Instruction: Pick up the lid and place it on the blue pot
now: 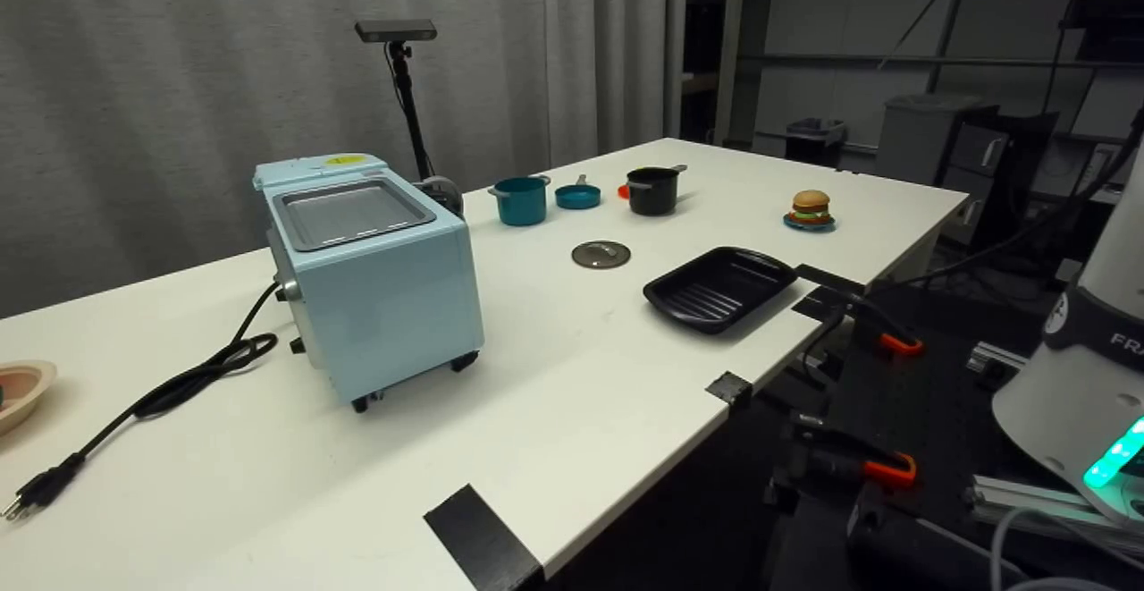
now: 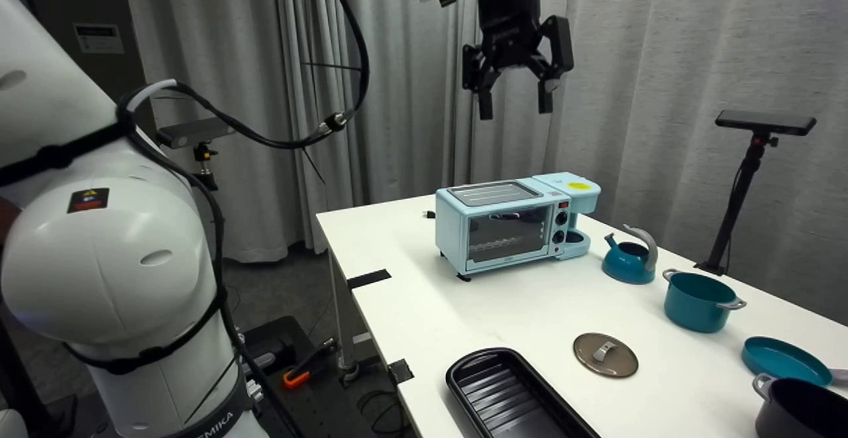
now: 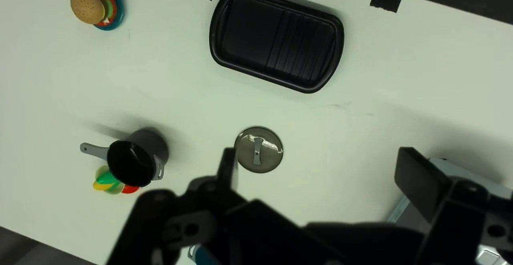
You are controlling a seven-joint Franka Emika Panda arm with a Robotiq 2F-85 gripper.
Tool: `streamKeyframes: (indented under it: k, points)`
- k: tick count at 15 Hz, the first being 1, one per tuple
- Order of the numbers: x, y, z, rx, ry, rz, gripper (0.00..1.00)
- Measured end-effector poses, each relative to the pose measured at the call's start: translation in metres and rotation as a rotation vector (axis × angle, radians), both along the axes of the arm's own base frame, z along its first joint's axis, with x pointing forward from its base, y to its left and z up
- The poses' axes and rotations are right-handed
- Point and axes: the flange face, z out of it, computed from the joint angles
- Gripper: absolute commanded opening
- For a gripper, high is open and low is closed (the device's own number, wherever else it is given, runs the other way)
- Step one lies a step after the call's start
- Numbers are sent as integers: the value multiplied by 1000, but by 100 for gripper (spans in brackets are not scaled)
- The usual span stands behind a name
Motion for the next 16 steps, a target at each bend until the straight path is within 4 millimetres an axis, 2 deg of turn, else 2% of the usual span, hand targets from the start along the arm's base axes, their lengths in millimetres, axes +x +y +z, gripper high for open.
streamKeyframes:
  k: [3,10,13,16]
  points:
    - [27,-15,-30,54,-19,-29,100]
    - [92,-46,-118,139,-61,-109,100]
    - [115,-39,-163,160,-74,-123,100]
    - [134,-19,-204,173,-82,-132,100]
